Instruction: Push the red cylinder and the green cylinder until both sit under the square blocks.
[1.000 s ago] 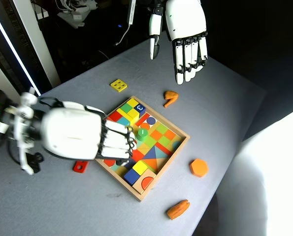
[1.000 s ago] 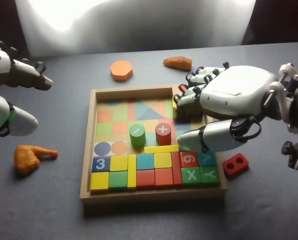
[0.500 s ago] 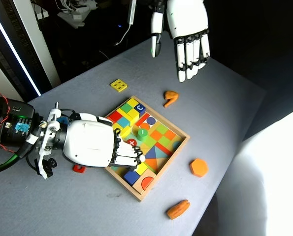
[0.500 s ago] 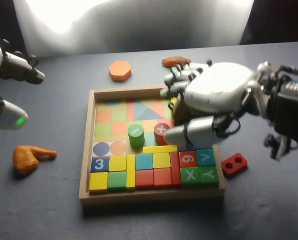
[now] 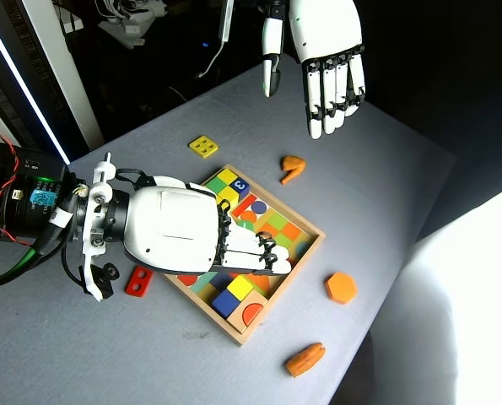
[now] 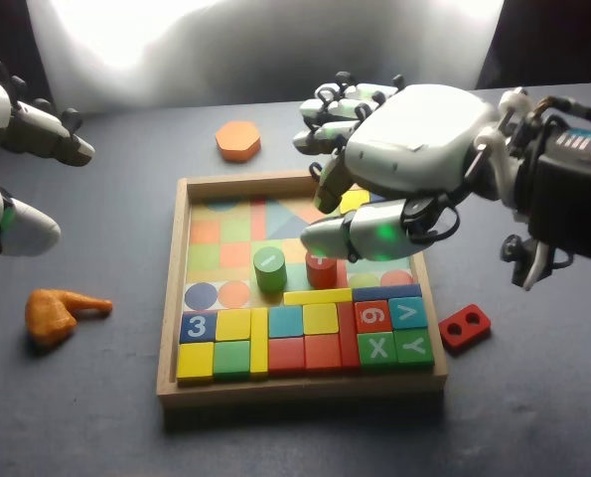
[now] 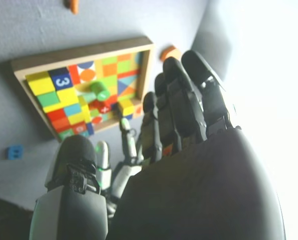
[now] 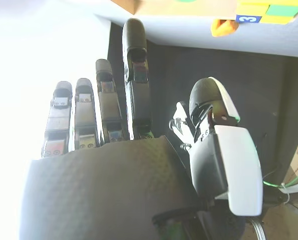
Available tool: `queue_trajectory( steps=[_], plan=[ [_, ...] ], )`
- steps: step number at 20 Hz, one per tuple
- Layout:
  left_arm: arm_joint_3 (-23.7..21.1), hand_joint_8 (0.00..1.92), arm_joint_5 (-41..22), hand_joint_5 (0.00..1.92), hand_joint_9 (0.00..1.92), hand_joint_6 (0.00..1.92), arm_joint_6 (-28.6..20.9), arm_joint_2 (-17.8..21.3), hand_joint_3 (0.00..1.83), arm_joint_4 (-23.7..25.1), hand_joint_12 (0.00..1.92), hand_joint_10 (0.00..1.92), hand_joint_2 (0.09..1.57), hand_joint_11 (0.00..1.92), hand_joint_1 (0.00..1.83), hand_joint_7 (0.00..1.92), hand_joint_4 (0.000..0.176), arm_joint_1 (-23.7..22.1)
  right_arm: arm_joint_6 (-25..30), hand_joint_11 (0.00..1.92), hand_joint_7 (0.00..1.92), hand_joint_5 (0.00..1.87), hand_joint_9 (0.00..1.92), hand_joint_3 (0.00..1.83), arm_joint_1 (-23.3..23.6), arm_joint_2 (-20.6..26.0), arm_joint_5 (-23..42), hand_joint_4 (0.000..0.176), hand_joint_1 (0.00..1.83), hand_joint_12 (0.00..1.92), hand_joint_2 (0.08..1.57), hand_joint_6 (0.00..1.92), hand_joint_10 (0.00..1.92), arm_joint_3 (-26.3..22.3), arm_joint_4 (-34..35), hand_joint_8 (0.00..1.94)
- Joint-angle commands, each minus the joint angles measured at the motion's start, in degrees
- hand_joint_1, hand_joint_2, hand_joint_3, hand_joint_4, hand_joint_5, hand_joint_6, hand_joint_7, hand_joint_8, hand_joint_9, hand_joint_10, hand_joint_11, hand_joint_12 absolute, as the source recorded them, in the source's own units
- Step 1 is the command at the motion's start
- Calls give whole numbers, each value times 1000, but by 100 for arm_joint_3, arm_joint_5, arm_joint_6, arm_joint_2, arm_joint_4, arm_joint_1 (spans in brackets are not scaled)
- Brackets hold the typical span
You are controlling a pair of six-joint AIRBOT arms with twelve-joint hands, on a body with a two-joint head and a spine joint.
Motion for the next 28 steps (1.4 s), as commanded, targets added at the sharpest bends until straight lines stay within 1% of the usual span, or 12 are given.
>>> queue_trajectory(
  steps=[1,3,5,7,8,15,19,22,23,26,27,28],
  plan=[
    [5,4,-386,258,423,7,4,33,4,125,1063,5,1292,33,253,356,37,-47,-14,0,256,831,31,0,2,26,665,0,0,0,1234,71,25,-8,-79,9],
    [7,5,-352,271,427,10,-65,33,0,122,1069,6,1281,34,284,361,35,-42,-15,0,231,818,13,0,-36,-29,713,0,0,0,1240,66,18,-6,-129,0],
    [2,1,-352,258,425,2,-238,33,0,116,1065,3,1283,42,257,355,36,-7,-15,0,232,820,11,0,-52,-116,732,0,0,0,1234,67,17,-6,-130,1],
    [-12,0,-365,257,416,1,-362,48,2,17,1064,0,1287,41,245,351,42,87,-46,0,213,803,0,0,-104,-185,809,0,0,0,1232,61,6,25,-140,0],
    [-21,1,-416,260,422,3,-430,62,3,3,1064,3,1290,40,245,354,38,147,-47,0,225,811,10,0,-133,-223,819,0,0,0,1233,65,9,50,-140,5],
    [-68,4,-522,261,420,6,-532,65,1,1,1057,4,1287,41,266,348,41,244,-97,0,237,831,1,2,-296,-309,911,0,0,0,1244,77,0,78,-145,8],
    [-74,1,-523,247,418,1,-563,66,0,2,1054,2,1285,39,267,341,39,253,-89,0,250,833,16,1,-337,-306,909,0,0,0,1243,79,7,77,-144,12],
    [-71,0,-533,246,389,0,-563,66,3,3,1028,0,1297,27,244,334,31,257,-42,0,262,832,28,0,-414,-305,893,0,0,0,1240,80,13,77,-144,15],
    [-74,0,-532,246,375,0,-565,66,2,2,1001,0,1301,30,230,330,24,264,-42,0,260,835,31,1,-423,-305,893,0,0,0,1242,81,14,77,-145,13],
    [-101,2,-532,246,353,3,-657,74,3,1,997,1,1308,16,222,325,14,315,-14,0,244,814,18,0,-423,-298,873,0,0,0,1241,73,8,76,-145,6],
    [-121,5,-532,255,361,6,-730,84,1,1,1004,4,1306,21,240,336,12,358,-1,0,256,815,28,0,-429,-290,854,0,0,0,1241,73,13,76,-145,11],
    [-134,3,-532,245,361,1,-785,94,1,1,1005,4,1307,15,235,332,15,392,13,0,255,814,23,0,-429,-279,824,0,0,0,1242,73,11,74,-145,10]
  ],
)
